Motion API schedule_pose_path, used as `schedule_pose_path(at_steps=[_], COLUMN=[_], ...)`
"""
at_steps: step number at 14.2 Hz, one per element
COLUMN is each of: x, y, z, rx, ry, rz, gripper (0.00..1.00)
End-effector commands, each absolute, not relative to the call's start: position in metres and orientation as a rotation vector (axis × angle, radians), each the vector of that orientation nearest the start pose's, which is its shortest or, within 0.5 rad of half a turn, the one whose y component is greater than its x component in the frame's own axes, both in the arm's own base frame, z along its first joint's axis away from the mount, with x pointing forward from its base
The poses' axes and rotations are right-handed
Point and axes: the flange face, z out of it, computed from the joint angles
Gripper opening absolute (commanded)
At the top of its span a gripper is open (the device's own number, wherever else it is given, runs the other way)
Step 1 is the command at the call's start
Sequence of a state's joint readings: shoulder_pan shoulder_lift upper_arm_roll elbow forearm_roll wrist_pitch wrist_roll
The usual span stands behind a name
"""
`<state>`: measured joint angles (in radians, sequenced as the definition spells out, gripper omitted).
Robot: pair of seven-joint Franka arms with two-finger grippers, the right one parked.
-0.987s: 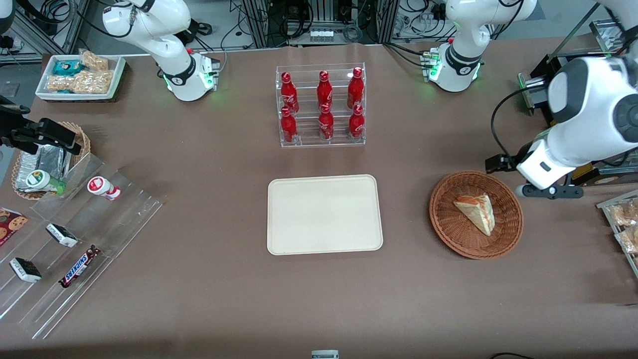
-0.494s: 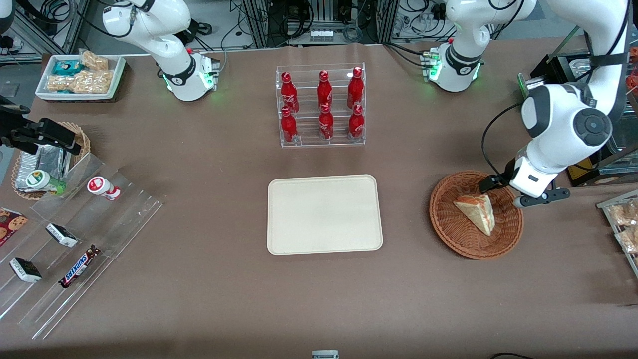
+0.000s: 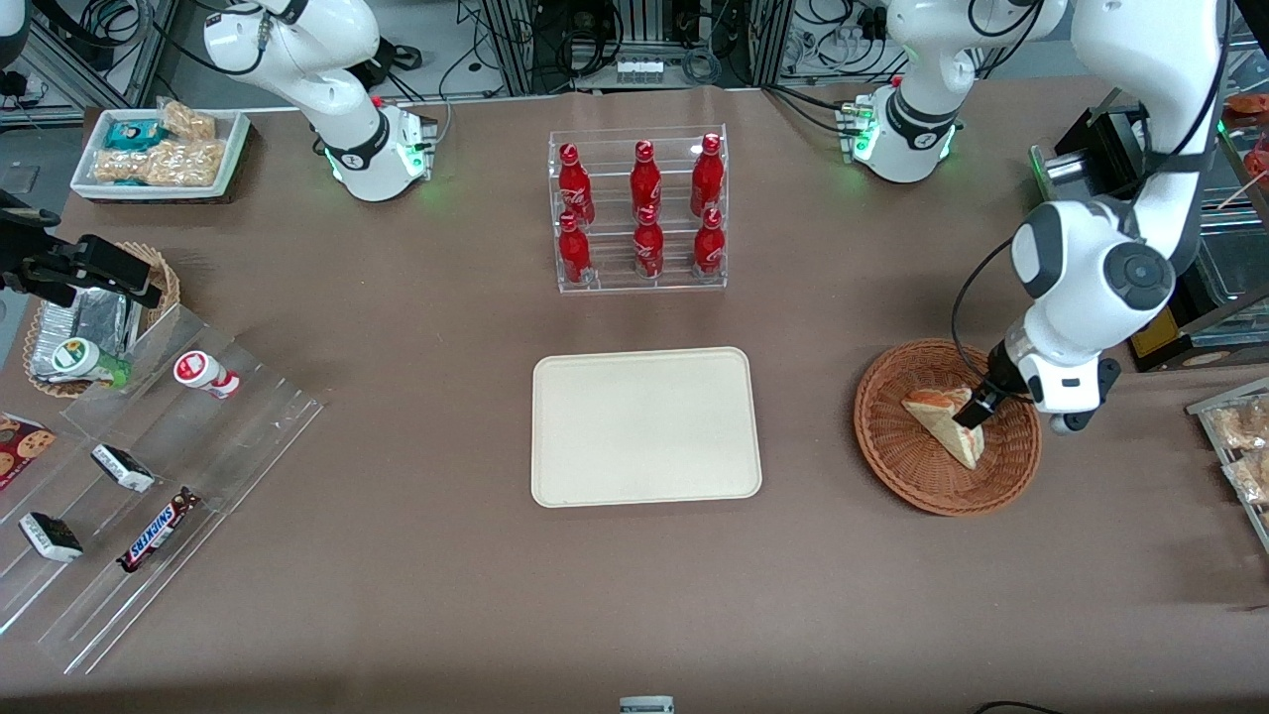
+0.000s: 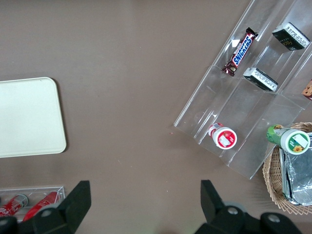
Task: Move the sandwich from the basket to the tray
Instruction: 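Lower the left gripper and close it on the wrapped sandwich, then lift the sandwich and carry it with the left gripper to the tray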
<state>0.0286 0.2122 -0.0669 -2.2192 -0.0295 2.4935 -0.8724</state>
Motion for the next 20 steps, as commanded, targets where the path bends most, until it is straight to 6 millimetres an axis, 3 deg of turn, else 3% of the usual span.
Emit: schedule_pose_path(at_steps=[1, 2, 5, 6, 9, 13, 16, 20], x=[0.560, 0.561, 0.558, 0.558, 0.571, 0.594, 0.600, 0.603], y=[-0.023, -0.023, -0.025, -0.026, -0.036, -0.088, -0.159, -0.280], z=[0.264, 0.259, 0.255, 0.257, 0.283, 0.320, 0.329, 0.309], rx=[-2.884, -2.882, -2.879, -2.883, -2.882, -2.934, -3.017, -3.128], ry=[-1.403, -1.412, -1.411, -1.393, -1.333, -1.210, -1.037, -0.780], rz=[-0.078, -0.071, -0.041, -0.028, 0.060, 0.097, 0.052, 0.010], gripper=[1.00, 0.93, 0.22, 0.11, 0.09, 0.09, 0.09, 0.12])
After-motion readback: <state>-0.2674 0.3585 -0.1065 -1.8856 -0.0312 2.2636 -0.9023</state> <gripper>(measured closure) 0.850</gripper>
